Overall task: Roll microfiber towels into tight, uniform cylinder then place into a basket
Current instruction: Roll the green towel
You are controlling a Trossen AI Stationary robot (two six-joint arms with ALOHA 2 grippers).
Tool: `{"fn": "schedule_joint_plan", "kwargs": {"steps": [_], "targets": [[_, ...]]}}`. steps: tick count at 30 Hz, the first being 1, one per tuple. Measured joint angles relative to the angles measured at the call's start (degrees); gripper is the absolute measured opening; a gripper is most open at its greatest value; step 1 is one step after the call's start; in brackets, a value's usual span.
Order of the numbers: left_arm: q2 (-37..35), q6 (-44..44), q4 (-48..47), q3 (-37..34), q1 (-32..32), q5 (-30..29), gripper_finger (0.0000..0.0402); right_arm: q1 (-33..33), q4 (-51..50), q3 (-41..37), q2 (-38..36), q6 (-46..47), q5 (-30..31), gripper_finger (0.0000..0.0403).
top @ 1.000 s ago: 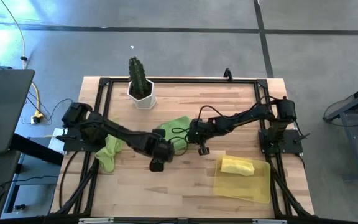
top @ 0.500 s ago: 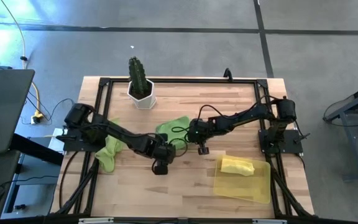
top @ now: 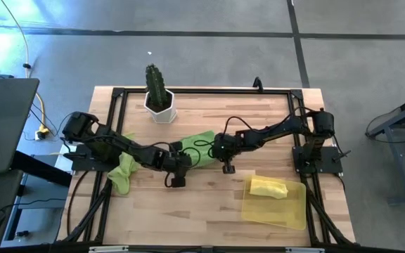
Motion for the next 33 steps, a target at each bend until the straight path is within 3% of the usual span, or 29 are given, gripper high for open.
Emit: {"fn": "schedule_joint_plan", "kwargs": {"steps": [4, 14, 18, 22, 25, 33], "targets": [[0.46, 0.14, 5.83, -3.23, 1.49, 1.81, 0.0173, -0.03, 0.22, -0.01, 0.0, 0.24, -0.1, 0.0], [3.8, -2.22, 6.61, -3.85, 3.08, 2.39, 0.0168, -0.03, 0.11, 0.05, 0.02, 1.06, -0.89, 0.0], [3.78, -5.5, 5.94, -3.85, 3.87, 6.61, 0.0124, -0.03, 0.67, 0.03, 0.02, 1.03, -0.89, 0.0], [3.03, -9.64, 5.71, -3.9, 4.76, 11.94, 0.0043, -0.24, 0.73, 0.07, 0.04, 3.11, -2.09, 0.0], [2.43, -14.05, 5.69, -3.95, 5.71, 17.82, 0.0012, -1.16, 0.49, 0.19, 0.07, 7.96, -7.25, 0.0], [-0.87, -21.31, 4.99, -4.19, 6.93, 26.23, 0.0014, -3.59, -1.51, 2.14, 0.49, 14.61, -23.95, 0.0]]}}
